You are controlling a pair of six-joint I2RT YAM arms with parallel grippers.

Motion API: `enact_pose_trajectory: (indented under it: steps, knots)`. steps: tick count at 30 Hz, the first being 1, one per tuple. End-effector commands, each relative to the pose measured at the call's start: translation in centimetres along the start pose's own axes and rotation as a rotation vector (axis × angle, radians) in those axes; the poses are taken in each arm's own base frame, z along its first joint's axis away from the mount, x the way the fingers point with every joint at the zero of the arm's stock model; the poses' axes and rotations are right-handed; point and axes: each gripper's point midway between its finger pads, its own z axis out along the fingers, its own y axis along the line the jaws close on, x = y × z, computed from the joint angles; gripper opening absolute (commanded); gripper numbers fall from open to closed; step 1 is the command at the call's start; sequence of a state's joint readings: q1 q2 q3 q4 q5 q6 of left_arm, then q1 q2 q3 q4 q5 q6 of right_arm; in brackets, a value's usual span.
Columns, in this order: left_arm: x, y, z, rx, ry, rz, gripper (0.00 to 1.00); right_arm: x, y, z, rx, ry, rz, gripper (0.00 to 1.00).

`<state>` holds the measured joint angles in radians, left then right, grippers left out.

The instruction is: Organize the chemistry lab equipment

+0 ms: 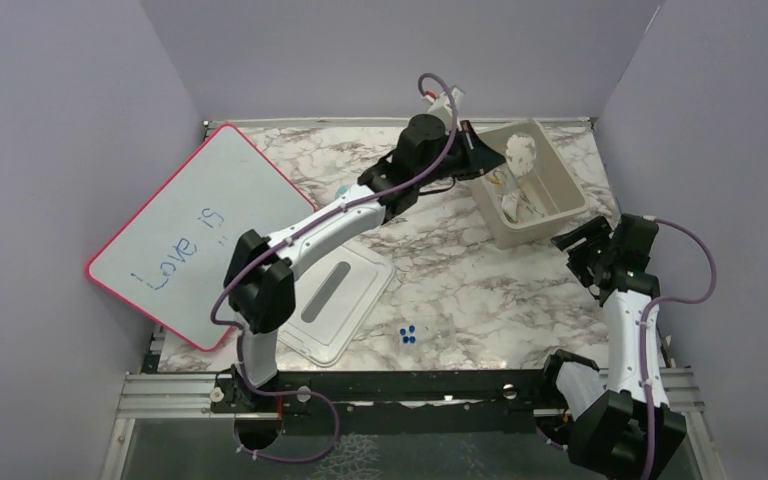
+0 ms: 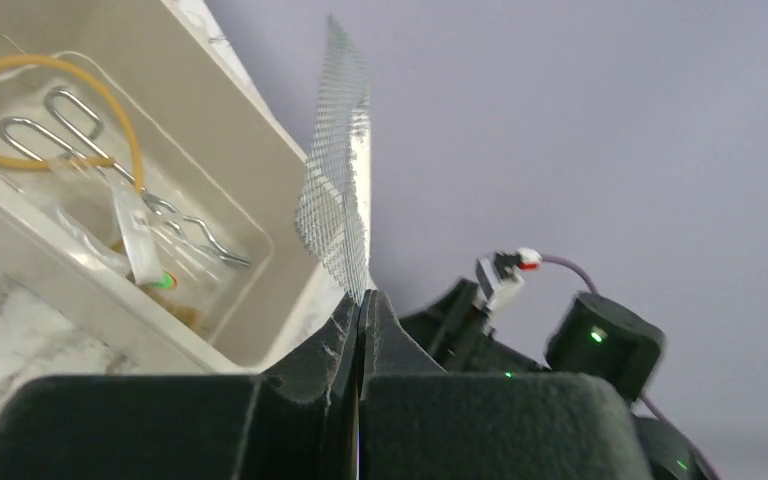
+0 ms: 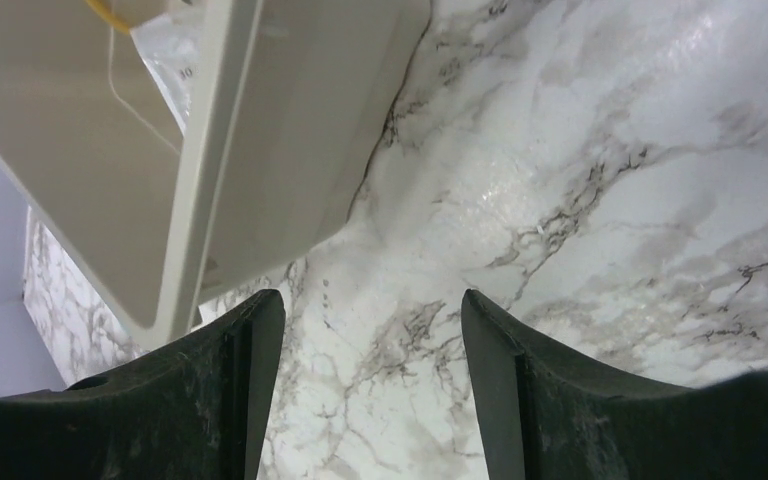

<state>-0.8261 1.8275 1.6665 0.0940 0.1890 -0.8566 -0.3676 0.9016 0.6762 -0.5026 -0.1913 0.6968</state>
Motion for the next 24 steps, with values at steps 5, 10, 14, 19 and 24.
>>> enact_pose_trajectory:
  steps: [5, 10, 14, 19, 24]
  knots:
    - [2.3, 5.9, 7.5, -0.117, 0.092, 0.146, 0.00, 1.9, -0.1, -0.9, -0.041, 0.052, -0.036, 0.69]
    - [3.2, 7.1, 10.4, -0.089, 0.099, 0.163, 0.00, 3.2, -0.4, -0.6, -0.064, 0.083, -0.042, 0.69]
    - [4.5, 8.2, 11.7, -0.083, 0.127, 0.129, 0.00, 3.4, -0.4, -0.6, -0.071, 0.090, -0.045, 0.68]
    - [5.7, 9.6, 12.2, -0.097, 0.106, 0.008, 0.06, 3.6, -0.4, -0.6, -0.074, 0.096, -0.042, 0.68]
    - [6.7, 11.1, 12.9, -0.127, 0.124, -0.009, 0.11, 3.6, -0.5, -0.7, -0.072, 0.098, -0.042, 0.68]
